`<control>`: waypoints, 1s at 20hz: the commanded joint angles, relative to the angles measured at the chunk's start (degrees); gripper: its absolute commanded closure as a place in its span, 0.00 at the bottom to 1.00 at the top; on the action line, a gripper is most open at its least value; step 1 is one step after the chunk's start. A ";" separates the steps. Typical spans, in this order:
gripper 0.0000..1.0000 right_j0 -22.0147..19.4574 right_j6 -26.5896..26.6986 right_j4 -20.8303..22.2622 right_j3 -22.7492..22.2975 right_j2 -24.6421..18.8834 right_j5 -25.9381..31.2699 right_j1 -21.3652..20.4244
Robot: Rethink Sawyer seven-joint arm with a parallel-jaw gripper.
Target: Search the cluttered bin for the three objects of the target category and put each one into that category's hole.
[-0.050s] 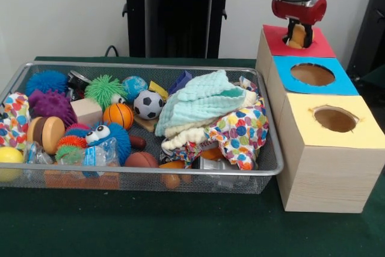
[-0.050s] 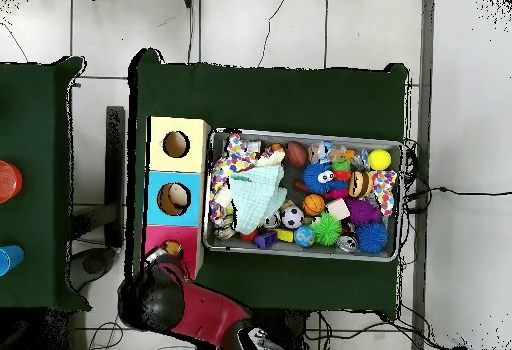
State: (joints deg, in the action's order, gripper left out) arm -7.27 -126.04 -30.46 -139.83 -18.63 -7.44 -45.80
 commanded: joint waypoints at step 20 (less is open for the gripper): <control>0.00 -0.71 -5.20 2.64 6.99 10.07 23.02 -8.46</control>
State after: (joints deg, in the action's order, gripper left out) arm -5.50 -126.03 -29.30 -139.51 -10.43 12.77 -54.16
